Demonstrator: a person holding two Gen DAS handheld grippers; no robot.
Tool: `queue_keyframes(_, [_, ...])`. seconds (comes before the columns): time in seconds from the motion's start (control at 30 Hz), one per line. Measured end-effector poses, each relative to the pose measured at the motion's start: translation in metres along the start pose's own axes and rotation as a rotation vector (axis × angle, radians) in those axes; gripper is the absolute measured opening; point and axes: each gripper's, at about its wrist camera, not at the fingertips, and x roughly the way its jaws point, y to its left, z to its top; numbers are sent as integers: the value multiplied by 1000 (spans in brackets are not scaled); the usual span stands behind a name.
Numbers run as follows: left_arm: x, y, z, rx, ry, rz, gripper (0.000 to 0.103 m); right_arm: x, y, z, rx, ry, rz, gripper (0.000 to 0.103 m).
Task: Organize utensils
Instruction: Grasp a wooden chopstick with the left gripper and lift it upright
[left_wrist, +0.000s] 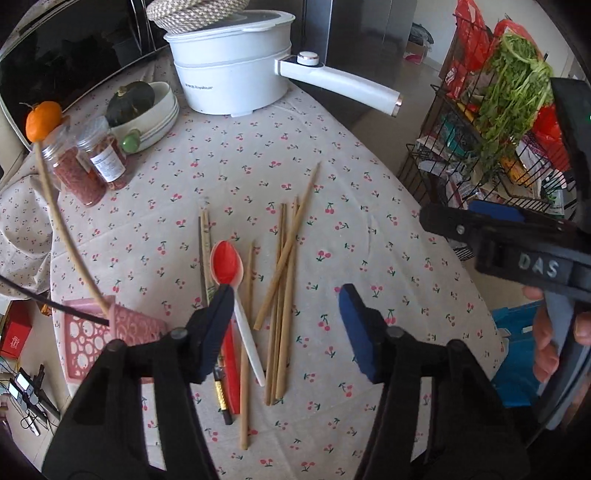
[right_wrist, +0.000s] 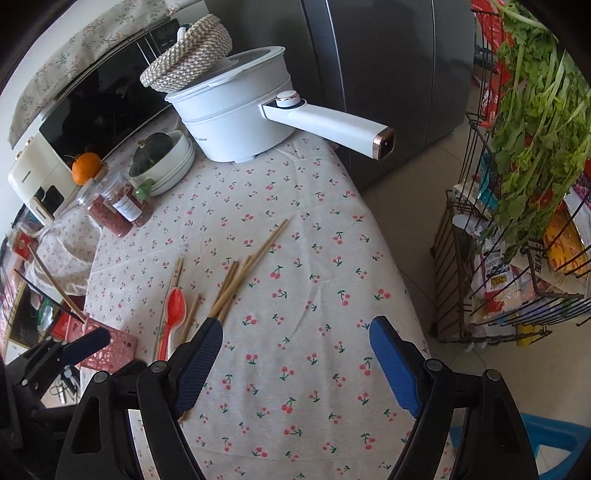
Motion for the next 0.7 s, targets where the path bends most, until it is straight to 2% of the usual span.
queue_keyframes(0.07, [23, -3, 15, 15, 17, 0, 38, 5, -6, -1, 23, 18, -9, 83])
queue_keyframes(0.17, [59, -8, 36, 63, 40, -15, 22, 16, -13, -3, 50, 62, -5, 83])
queue_keyframes(0.23, [84, -9, 47, 79, 71, -22, 16, 24, -18, -3, 70, 89, -14, 83])
queue_keyframes(0.43, [129, -18, 71, 78, 105, -62, 12, 38, -35, 3, 127, 118, -30, 83])
queue_keyframes(0.6, [144, -24, 76, 98, 120, -5, 10, 47, -35, 10, 125, 131, -39, 83])
queue_keyframes(0.7, [143, -23, 75, 84, 113, -4, 7, 51, -33, 12, 117, 135, -41, 83])
